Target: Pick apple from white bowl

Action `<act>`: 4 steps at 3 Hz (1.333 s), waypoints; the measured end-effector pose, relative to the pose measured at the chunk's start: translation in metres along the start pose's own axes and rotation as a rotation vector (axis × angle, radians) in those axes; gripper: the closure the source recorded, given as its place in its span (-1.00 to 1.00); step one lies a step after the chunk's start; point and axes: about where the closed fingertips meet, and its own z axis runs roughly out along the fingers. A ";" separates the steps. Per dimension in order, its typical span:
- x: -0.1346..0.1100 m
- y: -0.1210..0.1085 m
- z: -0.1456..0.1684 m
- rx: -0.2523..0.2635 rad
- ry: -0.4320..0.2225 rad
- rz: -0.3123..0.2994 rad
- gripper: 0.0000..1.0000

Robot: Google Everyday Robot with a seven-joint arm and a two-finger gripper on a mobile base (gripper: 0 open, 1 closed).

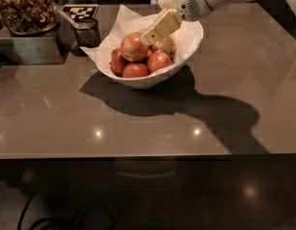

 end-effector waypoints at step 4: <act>0.024 0.006 0.057 -0.111 0.040 0.071 -0.98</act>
Offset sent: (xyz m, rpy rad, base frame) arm 0.0140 0.0339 -0.0511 -0.0074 0.1525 0.0813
